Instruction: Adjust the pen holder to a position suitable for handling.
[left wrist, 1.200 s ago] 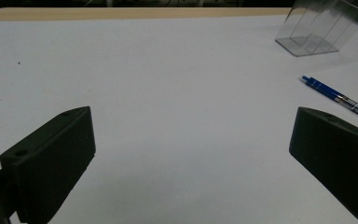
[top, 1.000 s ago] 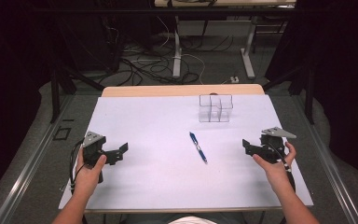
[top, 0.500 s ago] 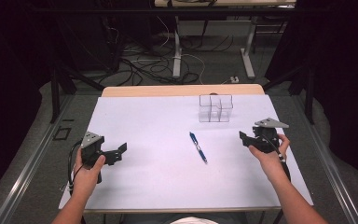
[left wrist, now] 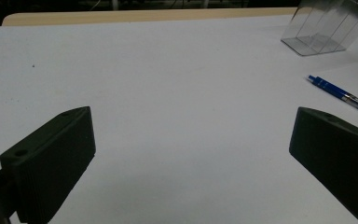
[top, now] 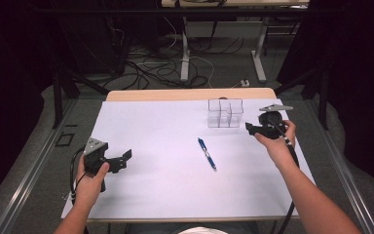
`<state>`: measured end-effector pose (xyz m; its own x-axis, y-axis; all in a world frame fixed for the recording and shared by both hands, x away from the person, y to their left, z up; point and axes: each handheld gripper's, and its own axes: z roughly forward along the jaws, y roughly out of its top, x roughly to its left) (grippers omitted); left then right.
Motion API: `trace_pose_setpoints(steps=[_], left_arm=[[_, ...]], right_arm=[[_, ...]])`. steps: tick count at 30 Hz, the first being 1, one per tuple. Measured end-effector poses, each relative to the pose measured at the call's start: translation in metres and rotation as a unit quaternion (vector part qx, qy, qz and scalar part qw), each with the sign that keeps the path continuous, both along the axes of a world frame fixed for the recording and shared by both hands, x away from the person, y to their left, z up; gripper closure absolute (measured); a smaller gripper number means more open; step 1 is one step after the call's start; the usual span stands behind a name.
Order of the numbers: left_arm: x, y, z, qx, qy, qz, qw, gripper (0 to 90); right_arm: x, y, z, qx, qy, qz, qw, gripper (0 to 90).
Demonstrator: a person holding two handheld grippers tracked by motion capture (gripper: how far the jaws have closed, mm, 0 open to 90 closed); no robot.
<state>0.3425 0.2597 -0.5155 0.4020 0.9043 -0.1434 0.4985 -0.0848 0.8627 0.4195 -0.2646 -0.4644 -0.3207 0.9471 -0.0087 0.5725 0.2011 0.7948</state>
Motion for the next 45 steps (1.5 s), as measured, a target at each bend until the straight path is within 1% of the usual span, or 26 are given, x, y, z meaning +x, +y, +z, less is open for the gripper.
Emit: trace_pose_setpoints(steps=[1,2,4,6,7,8,9,10,11,12,14,16,17,18,19,20,22,23,30,32,34,36,38,40,43,45], left_arm=[[0.000,0.000,0.000,0.000,0.001,0.000,1.0000,0.1],[0.000,0.000,0.000,0.001,0.001,0.000,1.0000,0.1],[0.000,0.000,0.000,0.002,0.001,0.000,1.0000,0.1],[0.000,0.001,-0.001,0.003,0.002,0.000,1.0000,0.1],[0.000,0.001,-0.001,0.002,0.003,0.001,1.0000,0.1],[0.000,0.001,-0.001,0.002,0.003,0.001,1.0000,0.1],[0.001,0.001,-0.001,0.002,0.002,0.001,1.0000,0.1],[0.001,0.001,-0.001,0.002,0.002,0.001,1.0000,0.1],[0.001,0.001,-0.001,0.003,0.002,0.001,1.0000,0.1],[0.001,0.001,-0.002,0.002,0.003,0.001,1.0000,0.1],[0.001,0.001,-0.002,0.003,0.002,0.001,1.0000,0.1],[0.001,0.001,-0.002,0.004,0.003,0.000,1.0000,0.1],[0.001,0.001,-0.002,0.004,0.003,0.000,1.0000,0.1],[0.001,0.001,-0.002,0.003,0.004,0.001,1.0000,0.1],[0.001,0.001,-0.002,0.003,0.004,0.001,1.0000,0.1],[0.001,0.001,-0.002,0.004,0.004,0.000,1.0000,0.1],[0.001,0.001,-0.002,0.003,0.005,0.000,1.0000,0.1],[0.001,0.001,-0.002,0.003,0.005,0.001,1.0000,0.1],[0.001,0.001,-0.003,0.004,0.008,0.001,1.0000,0.1],[0.001,0.001,-0.003,0.004,0.009,0.001,1.0000,0.1],[0.001,0.002,-0.004,0.004,0.011,0.001,0.9999,0.1],[0.001,0.002,-0.004,0.005,0.011,0.001,0.9999,0.1],[0.001,0.001,-0.004,0.005,0.012,0.001,0.9999,0.1],[0.000,0.001,-0.005,0.004,0.014,0.001,0.9999,0.1],[0.000,0.001,-0.005,0.005,0.012,0.001,0.9999,0.1],[0.000,0.001,-0.005,0.005,0.012,0.002,0.9999,0.1]], right_arm=[[0.004,-0.001,0.001,-0.004,-0.001,0.005,1.0000,45.1],[0.007,-0.001,0.002,-0.002,-0.004,0.010,0.9999,46.2],[0.013,-0.001,0.003,0.005,-0.013,0.011,0.9998,48.3],[0.020,-0.002,0.004,0.001,-0.017,0.013,0.9998,50.4],[0.020,-0.002,0.004,0.001,-0.017,0.013,0.9998,50.4],[0.026,-0.002,0.007,0.002,-0.017,0.010,0.9998,51.3],[0.029,-0.002,0.007,0.002,-0.021,0.010,0.9997,52.1],[0.029,-0.002,0.007,0.002,-0.021,0.010,0.9997,52.1],[0.035,-0.002,0.009,0.001,-0.021,0.010,0.9997,53.8],[0.035,-0.002,0.009,0.001,-0.021,0.010,0.9997,53.8],[0.039,-0.002,0.012,0.000,-0.022,0.012,0.9997,55.1],[0.046,-0.001,0.013,-0.003,-0.028,0.008,0.9996,58.4],[0.048,-0.001,0.014,-0.004,-0.027,0.006,0.9996,59.0],[0.051,-0.002,0.013,-0.012,-0.030,0.008,0.9995,59.8],[0.051,-0.002,0.013,-0.012,-0.030,0.008,0.9995,59.8],[0.055,-0.002,0.012,-0.013,-0.029,0.004,0.9995,62.1],[0.057,-0.002,0.012,-0.012,-0.029,0.003,0.9995,63.0],[0.061,-0.002,0.009,-0.007,-0.029,-0.001,0.9996,65.4],[0.072,-0.002,0.001,-0.003,-0.026,-0.011,0.9996,70.7],[0.078,-0.003,-0.004,0.003,-0.029,-0.017,0.9994,74.7],[0.080,-0.003,-0.005,0.002,-0.031,-0.018,0.9994,76.1],[0.085,-0.003,-0.009,0.003,-0.036,-0.019,0.9992,80.6],[0.086,-0.002,-0.010,0.007,-0.037,-0.019,0.9991,81.5],[0.089,0.000,-0.014,0.008,-0.036,-0.016,0.9992,84.9],[0.092,0.001,-0.016,0.004,-0.040,-0.016,0.9991,88.9],[0.092,0.000,-0.017,0.003,-0.040,-0.018,0.9990,89.7]])
